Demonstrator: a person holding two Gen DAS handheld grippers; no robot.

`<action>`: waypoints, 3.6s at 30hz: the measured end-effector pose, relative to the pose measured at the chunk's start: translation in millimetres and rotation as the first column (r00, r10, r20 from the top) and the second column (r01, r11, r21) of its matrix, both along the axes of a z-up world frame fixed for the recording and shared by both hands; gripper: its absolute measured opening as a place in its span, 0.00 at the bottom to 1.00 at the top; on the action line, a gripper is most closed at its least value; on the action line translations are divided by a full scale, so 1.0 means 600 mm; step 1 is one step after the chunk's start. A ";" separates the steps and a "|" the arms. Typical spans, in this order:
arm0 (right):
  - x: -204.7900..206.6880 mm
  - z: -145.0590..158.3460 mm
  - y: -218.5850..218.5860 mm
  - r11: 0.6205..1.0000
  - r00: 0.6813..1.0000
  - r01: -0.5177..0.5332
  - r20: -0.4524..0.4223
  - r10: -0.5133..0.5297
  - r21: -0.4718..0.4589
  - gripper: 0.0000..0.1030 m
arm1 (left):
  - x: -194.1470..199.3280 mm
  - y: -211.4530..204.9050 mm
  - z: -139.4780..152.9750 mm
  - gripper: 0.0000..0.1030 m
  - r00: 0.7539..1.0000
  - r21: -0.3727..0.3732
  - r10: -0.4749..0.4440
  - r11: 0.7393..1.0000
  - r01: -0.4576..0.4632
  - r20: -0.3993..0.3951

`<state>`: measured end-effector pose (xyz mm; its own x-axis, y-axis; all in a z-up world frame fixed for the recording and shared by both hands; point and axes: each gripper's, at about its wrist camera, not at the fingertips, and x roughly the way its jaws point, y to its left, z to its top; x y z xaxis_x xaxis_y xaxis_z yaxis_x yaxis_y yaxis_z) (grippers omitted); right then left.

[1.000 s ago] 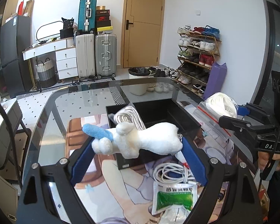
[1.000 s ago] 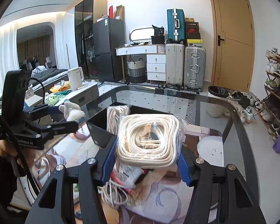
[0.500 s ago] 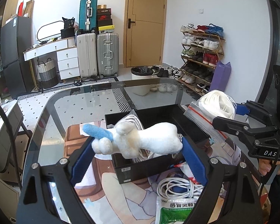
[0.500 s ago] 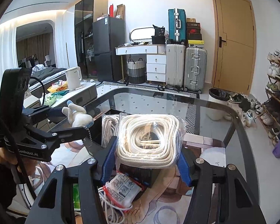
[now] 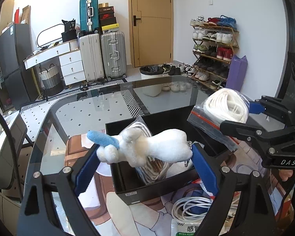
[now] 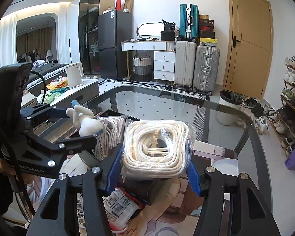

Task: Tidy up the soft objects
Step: 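Lift the plush toy and coiled rope and carry them over the black box, then open both grippers to drop the plush toy and coiled rope into the box, then move both grippers back toward the remaining packets and cable beside the box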

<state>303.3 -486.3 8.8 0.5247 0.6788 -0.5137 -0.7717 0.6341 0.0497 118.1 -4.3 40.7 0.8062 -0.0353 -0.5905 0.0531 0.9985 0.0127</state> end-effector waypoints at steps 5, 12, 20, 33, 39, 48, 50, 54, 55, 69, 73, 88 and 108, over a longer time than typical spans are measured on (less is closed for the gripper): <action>0.012 -0.004 0.012 1.000 1.000 -0.016 0.009 0.016 -0.014 0.57 | 0.007 -0.003 -0.009 0.88 1.000 0.010 -0.001 1.000 0.001 -0.007; 0.022 -0.010 0.037 0.997 0.999 -0.038 0.036 0.040 -0.066 0.57 | 0.018 -0.004 -0.019 0.88 1.000 0.033 0.005 0.999 -0.004 -0.023; 0.035 -0.024 0.072 0.988 0.995 -0.063 0.065 0.073 -0.142 0.57 | 0.028 -0.006 -0.024 0.88 0.999 0.050 0.010 0.999 -0.008 -0.032; 0.049 -0.035 0.090 0.980 0.993 -0.084 0.061 0.096 -0.182 0.58 | 0.031 -0.003 -0.023 0.88 0.998 0.026 0.011 1.000 -0.010 -0.060; 0.051 -0.037 0.093 0.976 0.990 -0.114 0.057 0.127 -0.186 0.59 | 0.034 -0.003 -0.023 0.89 0.997 0.029 0.011 1.000 -0.008 -0.078; 0.042 -0.024 0.060 0.985 0.989 -0.083 0.107 0.100 -0.153 0.84 | 0.025 0.005 -0.018 0.97 0.996 -0.009 0.007 1.000 -0.008 -0.089; 0.039 -0.021 0.049 0.988 0.991 -0.070 0.107 0.085 -0.139 0.86 | 0.021 0.006 -0.016 1.00 0.997 -0.014 0.010 1.000 -0.011 -0.081; 0.031 -0.017 0.025 0.993 0.995 -0.064 0.069 0.071 -0.101 0.95 | 0.010 0.009 -0.011 1.00 0.997 -0.033 0.002 0.999 -0.004 -0.071; 0.027 -0.017 0.019 0.994 0.996 -0.063 0.057 0.069 -0.092 0.96 | 0.007 0.010 -0.009 1.00 0.998 -0.037 0.004 0.999 -0.006 -0.069; -0.043 -0.054 -0.015 0.999 0.992 -0.039 -0.118 0.036 -0.027 0.98 | -0.071 0.023 -0.024 1.00 0.998 -0.068 0.027 0.997 -0.031 -0.056; -0.064 -0.058 -0.028 0.999 0.991 -0.034 -0.129 0.033 -0.004 0.99 | -0.092 0.020 -0.030 1.00 0.998 -0.074 0.017 0.997 -0.021 -0.061; -0.091 -0.062 -0.059 0.999 0.985 -0.038 -0.167 0.035 -0.012 0.99 | -0.128 0.012 -0.041 1.00 0.996 -0.054 -0.004 0.999 -0.001 -0.091; -0.090 -0.074 -0.051 0.998 0.977 -0.061 -0.208 0.054 -0.026 0.99 | -0.127 -0.028 -0.063 1.00 0.979 -0.033 -0.101 0.995 0.097 -0.176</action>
<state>249.5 -516.9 -35.7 0.3654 0.6862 -0.6289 -0.7820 0.5929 0.1925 42.1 -21.0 2.8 0.6803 -0.1255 -0.7221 0.1507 0.9881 -0.0298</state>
